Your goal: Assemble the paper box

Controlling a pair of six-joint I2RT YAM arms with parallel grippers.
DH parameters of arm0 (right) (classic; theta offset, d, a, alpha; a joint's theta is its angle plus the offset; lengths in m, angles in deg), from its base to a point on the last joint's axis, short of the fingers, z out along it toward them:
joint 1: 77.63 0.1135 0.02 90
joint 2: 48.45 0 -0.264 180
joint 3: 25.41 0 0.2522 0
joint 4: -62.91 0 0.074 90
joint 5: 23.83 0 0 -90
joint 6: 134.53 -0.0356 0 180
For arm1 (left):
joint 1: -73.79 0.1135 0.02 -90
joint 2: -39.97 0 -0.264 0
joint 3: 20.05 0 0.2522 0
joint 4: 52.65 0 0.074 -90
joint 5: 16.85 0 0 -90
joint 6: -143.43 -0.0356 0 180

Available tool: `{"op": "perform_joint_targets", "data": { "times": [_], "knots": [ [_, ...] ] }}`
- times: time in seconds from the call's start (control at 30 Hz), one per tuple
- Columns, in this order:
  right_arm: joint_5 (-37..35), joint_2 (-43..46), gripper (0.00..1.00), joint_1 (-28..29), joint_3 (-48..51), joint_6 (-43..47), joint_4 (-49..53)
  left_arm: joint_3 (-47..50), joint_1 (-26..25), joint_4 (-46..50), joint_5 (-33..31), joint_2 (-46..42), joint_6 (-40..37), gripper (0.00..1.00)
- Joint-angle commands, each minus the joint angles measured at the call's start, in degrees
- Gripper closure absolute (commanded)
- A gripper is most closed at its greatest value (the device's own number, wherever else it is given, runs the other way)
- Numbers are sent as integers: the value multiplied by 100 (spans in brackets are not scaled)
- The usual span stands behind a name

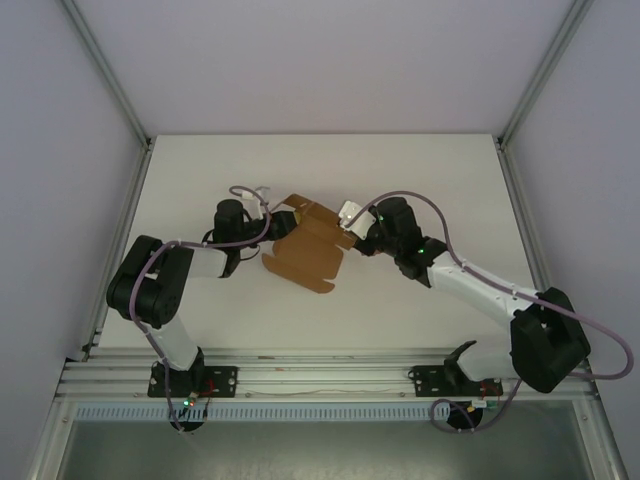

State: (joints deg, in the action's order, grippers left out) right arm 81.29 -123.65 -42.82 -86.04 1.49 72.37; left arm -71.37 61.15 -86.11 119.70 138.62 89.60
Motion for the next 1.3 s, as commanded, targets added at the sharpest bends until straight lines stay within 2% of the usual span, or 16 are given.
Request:
{"op": "perform_joint_targets", "data": {
  "times": [0.0,0.07,0.2,0.27,0.37,0.5,0.53,0.57,0.63,0.67,0.77,0.8,0.87,1.03,1.17,1.27],
  "knots": [
    [145,203,100,7,-99,-139,-195,-40,-45,152,33,-13,-161,66],
    [229,241,100,0,-102,-143,-188,-14,-53,165,7,-1,-247,70],
    [261,256,100,-8,-136,-111,-82,-67,-63,362,-115,-3,-371,86],
    [247,244,100,-7,-147,-95,-25,-82,-81,494,-215,-21,-420,89],
    [305,217,100,0,-180,-54,116,-76,-112,624,-400,-60,-421,100],
    [211,175,100,-9,-169,118,204,-66,-155,833,-622,-125,-574,100],
    [93,148,100,-7,-179,204,214,-59,-163,875,-629,-147,-567,97],
    [-58,105,100,-3,-197,297,254,-35,-167,935,-616,-197,-564,83],
    [-426,8,100,-8,-323,560,465,105,-161,1106,-767,-384,-623,66],
    [-575,-41,100,-4,-374,711,606,181,-156,1238,-878,-524,-676,51],
    [-935,-134,100,-4,-422,1224,742,349,-152,1989,-1312,-1069,-1001,28],
    [-1025,-159,100,2,-398,1405,681,371,-153,2314,-1501,-1284,-1106,16],
    [-1190,-203,100,0,-358,1607,454,381,-152,2859,-1796,-1667,-1312,3],
    [-1679,-562,100,81,-409,2316,66,57,-67,4034,-3048,-2364,-1259,0],
    [-2137,-962,100,282,-279,2773,-473,-555,150,4665,-3284,-2212,-1135,0],
    [-2026,-1065,100,314,-230,2738,-750,-989,187,4652,-3339,-1776,-1246,0]
  ]
}}
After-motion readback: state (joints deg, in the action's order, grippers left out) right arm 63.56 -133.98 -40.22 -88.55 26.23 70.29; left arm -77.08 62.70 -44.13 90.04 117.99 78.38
